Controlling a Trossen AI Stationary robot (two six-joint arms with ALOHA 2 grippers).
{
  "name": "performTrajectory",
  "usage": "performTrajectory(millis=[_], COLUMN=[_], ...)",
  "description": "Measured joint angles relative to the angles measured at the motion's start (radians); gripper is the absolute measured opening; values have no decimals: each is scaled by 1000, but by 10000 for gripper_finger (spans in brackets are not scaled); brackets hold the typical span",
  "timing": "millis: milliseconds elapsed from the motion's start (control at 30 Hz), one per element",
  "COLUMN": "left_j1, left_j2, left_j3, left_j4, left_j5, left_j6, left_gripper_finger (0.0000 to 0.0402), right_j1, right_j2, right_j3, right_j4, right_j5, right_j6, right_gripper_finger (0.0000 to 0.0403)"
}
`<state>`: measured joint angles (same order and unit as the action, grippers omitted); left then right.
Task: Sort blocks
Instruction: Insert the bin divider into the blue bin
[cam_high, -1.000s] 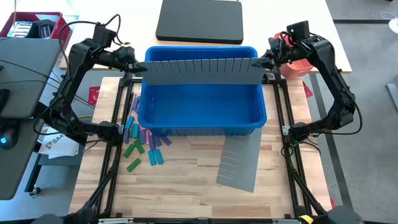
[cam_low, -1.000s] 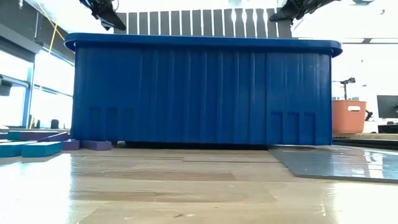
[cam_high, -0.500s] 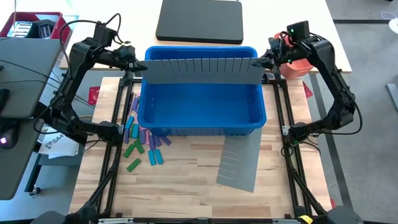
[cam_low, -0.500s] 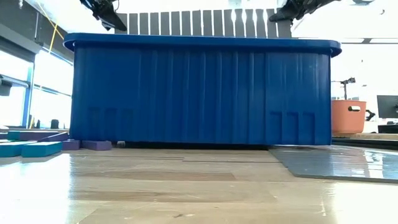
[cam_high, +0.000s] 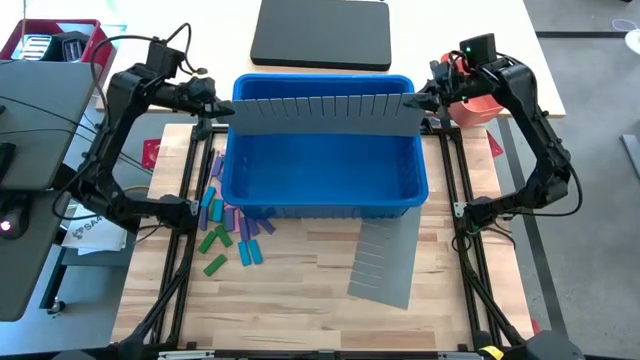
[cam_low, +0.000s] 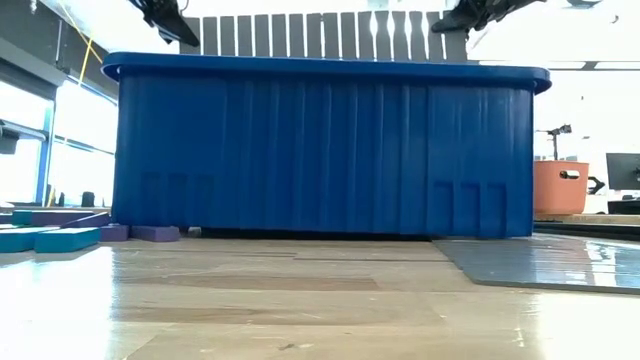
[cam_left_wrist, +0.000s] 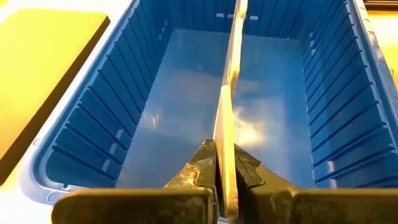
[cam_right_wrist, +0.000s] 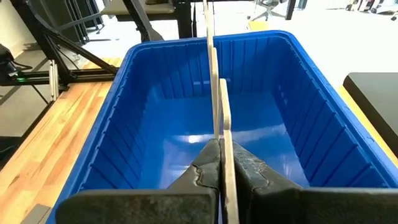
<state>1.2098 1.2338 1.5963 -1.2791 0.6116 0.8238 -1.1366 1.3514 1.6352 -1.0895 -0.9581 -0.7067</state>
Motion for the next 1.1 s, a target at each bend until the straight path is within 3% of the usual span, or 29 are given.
performTrajectory(millis=[567,1100], left_j1=[2,2], left_j2=[-2,-2], left_j3=[1,1], left_j4=[-25,-28], left_j5=[-26,-23], left_j6=[0,0], left_gripper_finger=[0,0], right_j1=[47,65], right_j2=[30,30], right_j3=[0,0], right_j4=[0,-78], right_j5=[46,-29], right_j6=[23,39], right_gripper_finger=[3,3])
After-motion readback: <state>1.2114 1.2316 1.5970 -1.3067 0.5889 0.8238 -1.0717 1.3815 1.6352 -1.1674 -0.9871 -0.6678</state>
